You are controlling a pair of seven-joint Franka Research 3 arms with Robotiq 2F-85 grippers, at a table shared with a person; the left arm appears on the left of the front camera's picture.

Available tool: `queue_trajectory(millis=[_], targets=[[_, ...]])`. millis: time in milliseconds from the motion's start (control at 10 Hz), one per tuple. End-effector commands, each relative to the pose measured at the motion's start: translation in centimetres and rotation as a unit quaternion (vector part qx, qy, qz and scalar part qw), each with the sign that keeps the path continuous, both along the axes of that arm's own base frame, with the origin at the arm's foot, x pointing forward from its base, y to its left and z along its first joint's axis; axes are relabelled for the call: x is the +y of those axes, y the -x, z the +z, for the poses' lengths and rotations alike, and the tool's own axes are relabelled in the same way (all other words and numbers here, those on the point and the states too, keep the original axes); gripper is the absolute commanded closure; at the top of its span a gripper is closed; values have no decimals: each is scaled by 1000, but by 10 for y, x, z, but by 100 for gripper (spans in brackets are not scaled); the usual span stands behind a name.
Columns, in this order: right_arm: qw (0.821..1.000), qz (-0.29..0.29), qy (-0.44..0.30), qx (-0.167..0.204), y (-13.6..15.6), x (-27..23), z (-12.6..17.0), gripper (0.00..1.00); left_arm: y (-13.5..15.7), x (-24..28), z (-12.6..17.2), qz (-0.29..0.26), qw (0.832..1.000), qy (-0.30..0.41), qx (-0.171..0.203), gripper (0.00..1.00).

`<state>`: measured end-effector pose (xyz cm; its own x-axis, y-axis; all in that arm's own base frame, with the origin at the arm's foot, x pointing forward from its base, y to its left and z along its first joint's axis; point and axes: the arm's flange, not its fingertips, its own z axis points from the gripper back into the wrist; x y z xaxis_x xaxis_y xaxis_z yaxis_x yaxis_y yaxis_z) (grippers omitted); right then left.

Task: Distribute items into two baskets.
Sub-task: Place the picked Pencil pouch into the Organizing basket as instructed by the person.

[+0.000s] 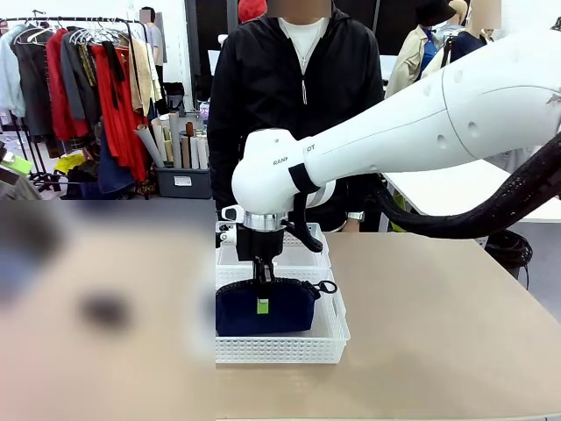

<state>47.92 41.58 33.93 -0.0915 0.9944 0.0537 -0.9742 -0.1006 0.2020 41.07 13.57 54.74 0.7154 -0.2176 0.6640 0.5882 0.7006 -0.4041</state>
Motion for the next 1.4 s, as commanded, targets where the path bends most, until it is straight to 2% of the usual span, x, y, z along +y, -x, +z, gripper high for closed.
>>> queue_trajectory(millis=[0,100,200,400,700,800,900,1300], targets=[[999,-19,-39,-7,8,-14,18,23,1,-2,0,2,1000,2,-3,0],[999,-12,-44,-10,11,-16,26,6,1,-2,0,2,1000,2,-3,0],[999,-23,-46,-6,12,-20,31,0,1,-2,0,2,1000,2,-3,0],[998,-41,-45,-21,15,-29,45,0,1,-2,0,2,1000,2,-3,0],[998,-54,-36,-19,16,-31,48,0,1,-2,0,2,1000,2,-3,0],[998,-50,-34,-30,16,-32,50,0,1,-2,0,2,1000,2,-3,0],[999,-38,-27,-16,8,-26,50,0,1,-2,0,2,1000,2,-3,0],[999,-38,-27,-16,8,-26,50,0,1,-2,0,2,1000,2,-3,0]])
